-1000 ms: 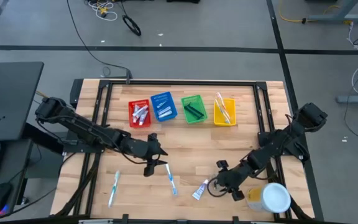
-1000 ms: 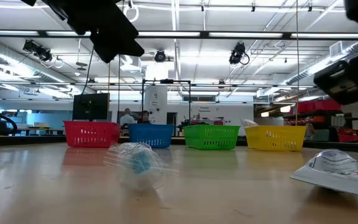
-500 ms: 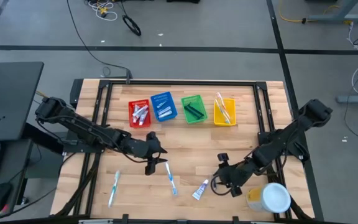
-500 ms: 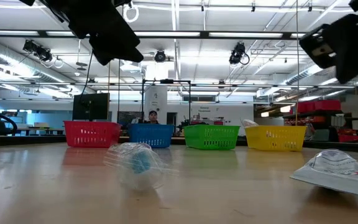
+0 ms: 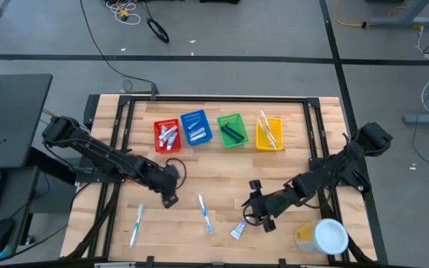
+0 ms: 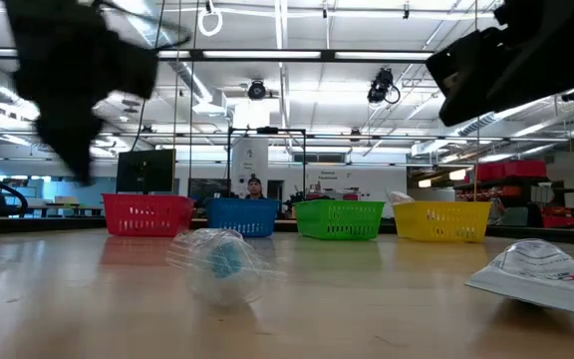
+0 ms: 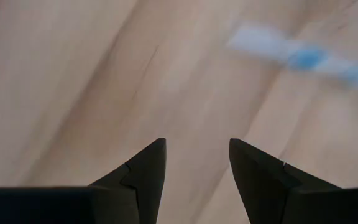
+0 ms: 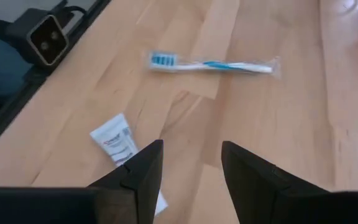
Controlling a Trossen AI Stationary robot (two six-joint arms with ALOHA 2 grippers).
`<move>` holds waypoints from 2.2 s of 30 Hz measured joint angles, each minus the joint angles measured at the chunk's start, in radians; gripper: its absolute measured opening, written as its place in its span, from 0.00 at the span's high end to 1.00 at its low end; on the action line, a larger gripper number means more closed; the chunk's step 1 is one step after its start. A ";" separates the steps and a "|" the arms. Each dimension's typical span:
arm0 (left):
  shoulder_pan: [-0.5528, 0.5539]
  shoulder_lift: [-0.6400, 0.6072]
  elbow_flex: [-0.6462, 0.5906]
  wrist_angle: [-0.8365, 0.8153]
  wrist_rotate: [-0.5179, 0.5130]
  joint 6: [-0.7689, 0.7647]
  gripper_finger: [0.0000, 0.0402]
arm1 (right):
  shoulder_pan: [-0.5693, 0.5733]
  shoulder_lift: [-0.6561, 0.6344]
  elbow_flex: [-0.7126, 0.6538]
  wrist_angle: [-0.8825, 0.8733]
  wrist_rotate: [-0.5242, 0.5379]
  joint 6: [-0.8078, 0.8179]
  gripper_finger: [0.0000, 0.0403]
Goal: Pick & Place Travel size toiletries
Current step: Put the green toothbrush into the yellow bin
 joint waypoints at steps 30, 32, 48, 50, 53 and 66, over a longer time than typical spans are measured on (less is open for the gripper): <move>-0.493 0.000 -0.025 -0.207 0.163 -1.200 0.54 | -0.033 0.000 0.000 -0.014 -0.010 0.065 0.57; -0.517 0.000 -0.055 -0.150 0.161 -1.220 0.54 | -0.033 0.000 0.000 -0.014 -0.010 0.065 0.57; -0.553 -0.002 -0.203 -0.051 0.085 -1.208 0.61 | -0.034 0.000 0.000 -0.013 0.010 0.061 0.57; -0.554 -0.002 -0.203 -0.051 0.065 -1.202 0.66 | -0.036 0.000 0.000 -0.013 0.028 0.060 0.57; -0.554 -0.002 -0.205 -0.053 0.057 -1.227 0.77 | -0.039 0.000 0.000 -0.013 0.052 0.053 0.57; -0.551 0.001 -0.190 -0.079 -0.065 -1.297 0.89 | -0.077 0.000 0.000 0.025 0.044 0.052 0.57</move>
